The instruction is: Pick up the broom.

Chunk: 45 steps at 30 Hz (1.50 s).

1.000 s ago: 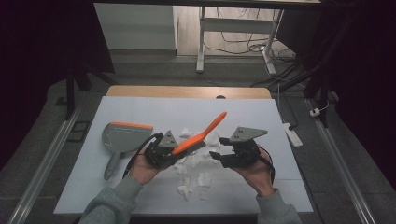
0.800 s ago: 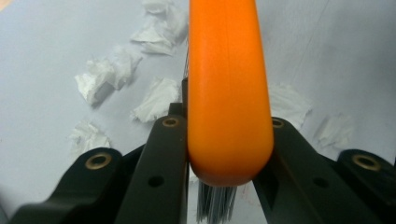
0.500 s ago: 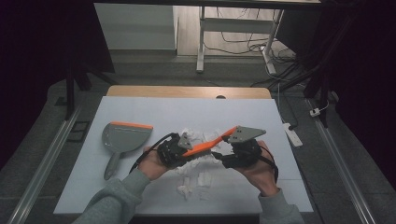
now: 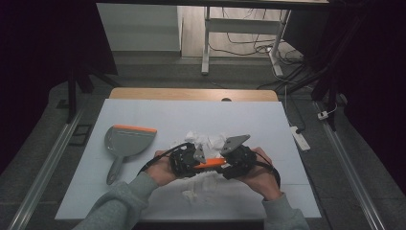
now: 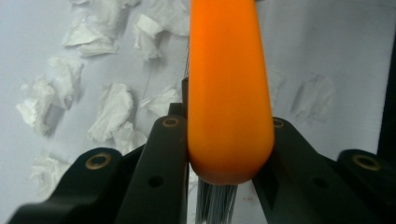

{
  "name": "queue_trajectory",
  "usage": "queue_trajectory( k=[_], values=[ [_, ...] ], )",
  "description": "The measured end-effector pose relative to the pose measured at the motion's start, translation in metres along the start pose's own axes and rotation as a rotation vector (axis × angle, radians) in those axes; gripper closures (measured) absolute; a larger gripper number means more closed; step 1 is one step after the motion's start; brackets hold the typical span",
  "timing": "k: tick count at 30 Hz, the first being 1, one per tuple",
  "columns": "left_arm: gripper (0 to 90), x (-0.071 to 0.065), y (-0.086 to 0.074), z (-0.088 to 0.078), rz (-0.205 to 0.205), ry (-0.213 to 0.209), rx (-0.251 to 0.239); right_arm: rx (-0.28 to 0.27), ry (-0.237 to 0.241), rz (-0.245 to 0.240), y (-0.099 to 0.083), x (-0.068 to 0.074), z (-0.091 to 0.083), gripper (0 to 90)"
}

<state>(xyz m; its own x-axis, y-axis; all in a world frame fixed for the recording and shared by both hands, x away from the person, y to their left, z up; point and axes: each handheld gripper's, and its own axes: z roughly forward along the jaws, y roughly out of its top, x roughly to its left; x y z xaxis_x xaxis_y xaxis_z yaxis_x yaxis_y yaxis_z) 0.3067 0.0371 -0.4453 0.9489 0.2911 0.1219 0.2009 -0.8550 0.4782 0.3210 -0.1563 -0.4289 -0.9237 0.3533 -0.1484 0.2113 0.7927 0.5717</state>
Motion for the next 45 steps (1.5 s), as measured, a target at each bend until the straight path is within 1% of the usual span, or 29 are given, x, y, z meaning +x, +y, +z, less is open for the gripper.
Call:
queue_trajectory(
  k=[1, 2, 3, 4, 5, 6, 10, 12, 15, 18, 19, 21, 22, 23, 24, 25, 26, 27, 28, 30, 31, 34, 37, 38, 39, 40, 42, 44, 45],
  values=[
    [79.5, -0.001, 0.001, 0.0, 0.013, 0.002, 0.01, 0.006, -0.004, -0.014, -0.001, 0.001, 0.001, 52.4],
    [79.5, -0.001, 0.001, 0.001, 0.024, -0.01, 0.015, 0.014, 0.012, -0.035, -0.002, 0.002, 0.001, 55.4],
    [79.4, -0.001, 0.001, 0.001, 0.024, -0.01, 0.015, 0.014, 0.012, -0.035, -0.002, 0.002, 0.001, 55.4],
    [79.4, 0.0, 0.001, 0.001, 0.038, -0.02, 0.023, 0.019, 0.024, -0.037, -0.002, 0.003, 0.001, 56.9],
    [79.4, 0.0, 0.001, 0.001, 0.047, -0.027, 0.027, 0.026, 0.05, -0.058, -0.004, 0.004, 0.003, 59.0],
    [79.5, 0.0, 0.001, 0.002, 0.05, -0.037, 0.032, 0.03, 0.059, -0.073, -0.004, 0.004, 0.005, 59.4],
    [79.9, 0.0, 0.003, 0.002, 0.053, -0.056, 0.03, 0.031, 0.067, -0.095, -0.006, 0.003, 0.009, 58.5],
    [80.0, 0.0, 0.004, 0.001, 0.055, -0.059, 0.026, 0.046, 0.066, -0.109, -0.006, 0.005, 0.013, 58.0],
    [80.1, -0.001, 0.005, 0.001, 0.064, -0.06, 0.033, 0.052, 0.062, -0.122, -0.006, 0.006, 0.014, 61.5],
    [79.7, 0.001, 0.004, 0.0, 0.063, -0.077, 0.02, 0.051, 0.074, -0.138, -0.007, 0.006, 0.012, 63.3],
    [78.7, 0.002, 0.003, -0.001, 0.064, -0.081, 0.01, 0.04, 0.087, -0.141, -0.007, 0.006, 0.009, 64.3],
    [77.2, 0.004, 0.001, -0.004, 0.065, -0.075, -0.013, 0.023, 0.089, -0.143, -0.007, 0.006, 0.006, 65.3],
    [76.3, 0.007, -0.002, -0.008, 0.051, -0.072, -0.043, 0.012, 0.093, -0.139, -0.006, 0.006, 0.005, 65.8],
    [74.3, 0.007, -0.002, -0.008, 0.051, -0.072, -0.043, 0.009, 0.092, -0.13, -0.006, 0.007, 0.003, 66.6],
    [68.9, 0.009, -0.003, -0.01, 0.04, -0.055, -0.057, -0.001, 0.093, -0.117, -0.006, 0.007, 0.002, 68.4],
    [60.4, 0.013, -0.007, -0.015, 0.007, 0.003, -0.07, -0.022, 0.108, -0.112, -0.006, 0.005, 0.0, 69.7],
    [55.8, 0.013, -0.007, -0.015, 0.007, 0.003, -0.07, -0.054, 0.119, -0.089, -0.005, 0.004, -0.002, 69.8],
    [48.8, 0.015, -0.011, -0.022, -0.038, 0.064, -0.091, -0.072, 0.114, -0.076, -0.005, 0.003, -0.004, 70.0],
    [42.3, 0.016, -0.014, -0.026, -0.064, 0.094, -0.105, -0.083, 0.105, -0.067, -0.005, 0.003, -0.005, 70.0],
    [36.2, 0.017, -0.021, -0.035, -0.111, 0.125, -0.152, -0.088, 0.101, -0.053, -0.006, 0.001, -0.007, 70.0],
    [34.2, 0.017, -0.021, -0.035, -0.111, 0.125, -0.152, -0.093, 0.1, -0.047, -0.007, 0.0, -0.007, 70.0],
    [30.5, 0.014, -0.035, -0.048, -0.192, 0.212, -0.18, -0.105, 0.092, -0.026, -0.009, -0.002, -0.007, 70.1],
    [30.0, 0.01, -0.057, -0.058, -0.262, 0.214, -0.227, -0.122, 0.084, 0.009, -0.013, -0.007, -0.008, 70.1],
    [30.1, 0.008, -0.065, -0.059, -0.282, 0.214, -0.24, -0.136, 0.083, 0.032, -0.015, -0.01, -0.01, 70.1],
    [30.1, 0.006, -0.074, -0.06, -0.303, 0.217, -0.251, -0.136, 0.083, 0.032, -0.015, -0.01, -0.01, 70.1],
    [30.1, 0.004, -0.082, -0.061, -0.317, 0.224, -0.256, -0.147, 0.084, 0.047, -0.017, -0.011, -0.011, 70.1],
    [30.1, -0.001, -0.099, -0.062, -0.348, 0.243, -0.257, -0.172, 0.079, 0.074, -0.019, -0.015, -0.012, 70.1],
    [30.2, -0.006, -0.114, -0.061, -0.375, 0.299, -0.225, -0.19, 0.069, 0.11, -0.021, -0.018, -0.013, 70.2],
    [30.2, -0.008, -0.121, -0.059, -0.388, 0.316, -0.214, -0.198, 0.064, 0.125, -0.022, -0.019, -0.013, 70.2]
  ],
)
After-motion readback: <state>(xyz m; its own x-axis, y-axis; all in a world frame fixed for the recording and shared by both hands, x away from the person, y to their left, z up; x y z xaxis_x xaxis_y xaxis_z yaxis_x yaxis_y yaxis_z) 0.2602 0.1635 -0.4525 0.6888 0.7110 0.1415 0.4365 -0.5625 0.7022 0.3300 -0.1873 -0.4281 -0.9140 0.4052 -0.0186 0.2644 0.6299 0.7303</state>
